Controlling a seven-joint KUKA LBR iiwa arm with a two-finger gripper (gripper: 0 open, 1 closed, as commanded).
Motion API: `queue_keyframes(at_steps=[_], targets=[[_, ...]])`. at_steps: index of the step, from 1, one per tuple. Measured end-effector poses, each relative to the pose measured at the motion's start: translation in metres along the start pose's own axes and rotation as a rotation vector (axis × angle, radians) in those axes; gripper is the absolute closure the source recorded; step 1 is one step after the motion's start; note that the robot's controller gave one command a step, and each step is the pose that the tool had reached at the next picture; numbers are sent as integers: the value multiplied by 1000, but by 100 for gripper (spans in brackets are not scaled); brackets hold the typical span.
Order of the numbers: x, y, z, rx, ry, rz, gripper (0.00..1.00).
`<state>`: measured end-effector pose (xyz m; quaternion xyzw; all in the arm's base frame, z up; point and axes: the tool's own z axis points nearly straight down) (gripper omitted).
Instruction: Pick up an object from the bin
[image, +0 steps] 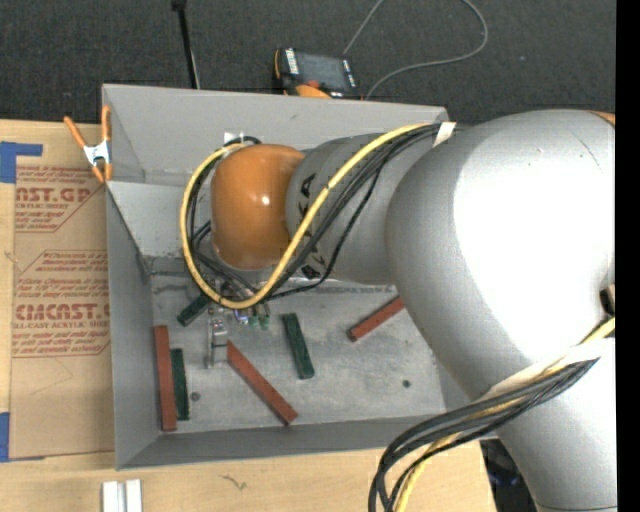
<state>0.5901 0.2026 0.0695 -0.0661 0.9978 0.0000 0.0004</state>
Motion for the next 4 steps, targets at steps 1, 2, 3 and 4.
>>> queue_keyframes(at_steps=[1,2,3,4], targets=[[0,1,0,-2,0,0,100],[0,1,0,-2,0,0,0],[59,-70,0,2,5,63,0],[57,-66,0,-1,1,58,100]])
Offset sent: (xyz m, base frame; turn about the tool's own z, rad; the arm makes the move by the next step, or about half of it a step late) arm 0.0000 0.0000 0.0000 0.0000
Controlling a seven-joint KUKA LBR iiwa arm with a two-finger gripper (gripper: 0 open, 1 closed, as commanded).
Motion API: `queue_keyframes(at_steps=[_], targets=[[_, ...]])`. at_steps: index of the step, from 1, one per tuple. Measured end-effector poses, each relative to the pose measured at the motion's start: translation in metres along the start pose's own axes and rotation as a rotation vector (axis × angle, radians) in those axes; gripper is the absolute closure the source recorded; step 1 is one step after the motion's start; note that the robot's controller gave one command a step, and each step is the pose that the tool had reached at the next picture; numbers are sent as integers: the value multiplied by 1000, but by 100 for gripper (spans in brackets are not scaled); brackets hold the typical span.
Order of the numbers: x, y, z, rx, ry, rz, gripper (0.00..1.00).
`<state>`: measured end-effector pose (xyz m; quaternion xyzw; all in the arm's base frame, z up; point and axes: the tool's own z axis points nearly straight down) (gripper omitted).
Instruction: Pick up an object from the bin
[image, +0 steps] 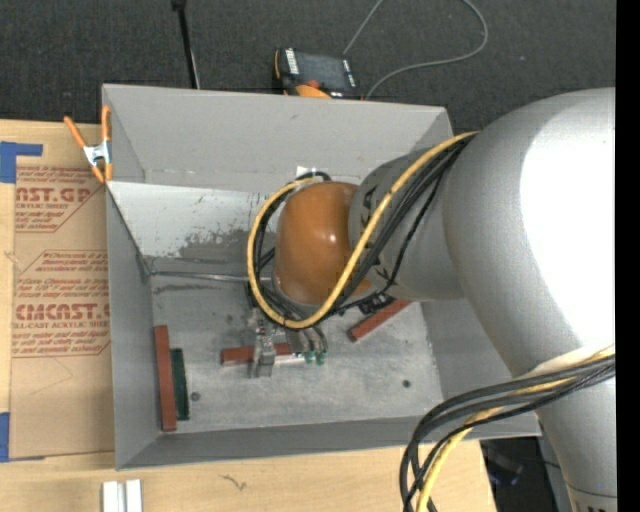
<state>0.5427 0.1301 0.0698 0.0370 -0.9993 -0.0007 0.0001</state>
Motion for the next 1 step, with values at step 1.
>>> queue_keyframes(at_steps=[1], targets=[[4,42,-128,-1,-9,-269,100]])
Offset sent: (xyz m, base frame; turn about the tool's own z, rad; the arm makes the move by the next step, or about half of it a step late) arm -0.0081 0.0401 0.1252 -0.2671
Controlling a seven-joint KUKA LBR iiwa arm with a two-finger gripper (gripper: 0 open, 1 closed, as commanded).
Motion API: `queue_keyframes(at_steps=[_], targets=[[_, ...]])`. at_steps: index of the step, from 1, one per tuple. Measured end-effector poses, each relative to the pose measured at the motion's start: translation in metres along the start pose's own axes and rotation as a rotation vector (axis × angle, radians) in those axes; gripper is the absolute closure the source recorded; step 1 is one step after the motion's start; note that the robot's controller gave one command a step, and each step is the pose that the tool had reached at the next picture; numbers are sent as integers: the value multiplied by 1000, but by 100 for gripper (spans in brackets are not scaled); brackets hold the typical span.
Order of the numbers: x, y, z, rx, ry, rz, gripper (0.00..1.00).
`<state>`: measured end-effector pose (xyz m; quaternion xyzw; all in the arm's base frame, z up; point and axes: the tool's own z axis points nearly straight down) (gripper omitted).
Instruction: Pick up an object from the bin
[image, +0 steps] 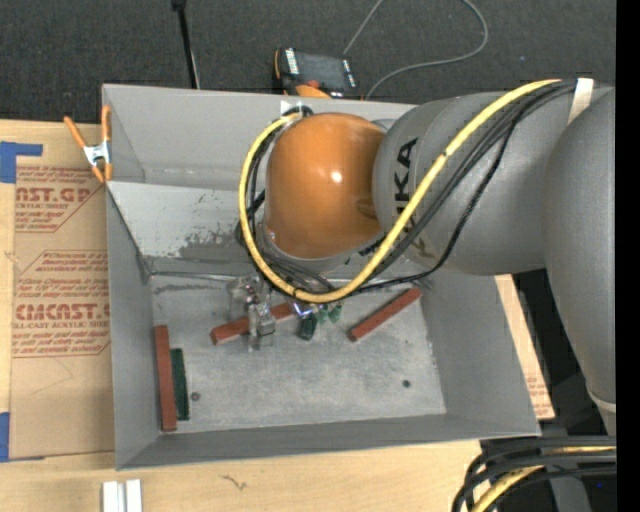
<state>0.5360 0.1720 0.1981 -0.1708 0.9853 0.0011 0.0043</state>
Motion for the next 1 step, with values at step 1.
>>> queue_keyframes(at_steps=[1], targets=[[-36,28,-68,-1,-1,-358,100]])
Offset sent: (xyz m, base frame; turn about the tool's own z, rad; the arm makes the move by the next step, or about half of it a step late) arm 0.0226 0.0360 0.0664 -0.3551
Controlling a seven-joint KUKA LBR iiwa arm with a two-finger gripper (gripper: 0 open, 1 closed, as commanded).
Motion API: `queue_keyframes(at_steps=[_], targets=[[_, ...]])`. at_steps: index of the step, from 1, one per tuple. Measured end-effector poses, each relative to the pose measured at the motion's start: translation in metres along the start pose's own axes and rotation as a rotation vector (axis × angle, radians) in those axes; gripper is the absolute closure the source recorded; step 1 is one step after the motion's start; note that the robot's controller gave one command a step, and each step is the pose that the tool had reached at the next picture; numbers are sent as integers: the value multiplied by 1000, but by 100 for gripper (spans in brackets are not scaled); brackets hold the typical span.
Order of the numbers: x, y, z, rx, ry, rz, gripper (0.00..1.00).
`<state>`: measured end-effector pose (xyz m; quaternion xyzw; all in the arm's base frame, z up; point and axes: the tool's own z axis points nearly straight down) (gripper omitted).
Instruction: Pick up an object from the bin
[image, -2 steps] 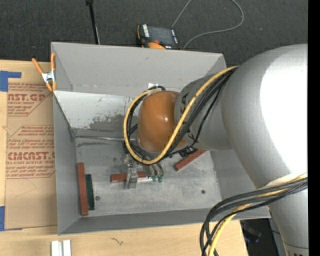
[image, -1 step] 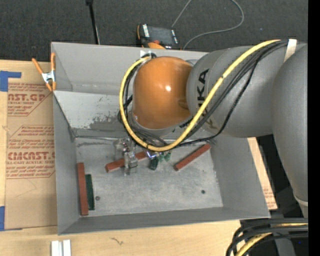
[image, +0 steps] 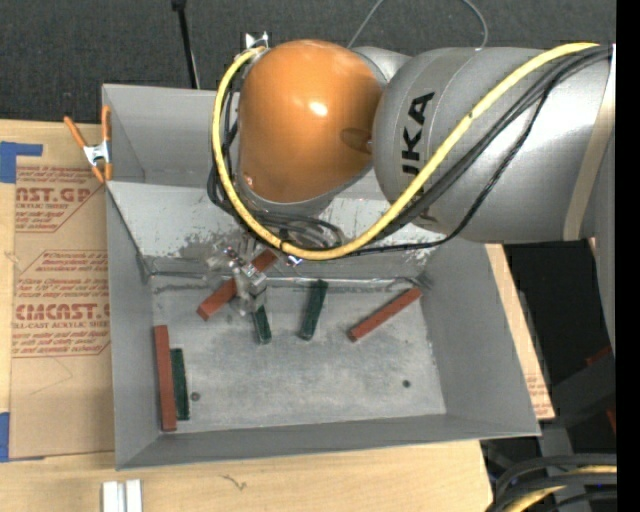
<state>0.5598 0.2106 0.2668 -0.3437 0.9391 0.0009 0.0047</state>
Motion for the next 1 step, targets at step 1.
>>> queue_keyframes(at_steps=[1], targets=[[28,20,12,-4,8,-264,100]])
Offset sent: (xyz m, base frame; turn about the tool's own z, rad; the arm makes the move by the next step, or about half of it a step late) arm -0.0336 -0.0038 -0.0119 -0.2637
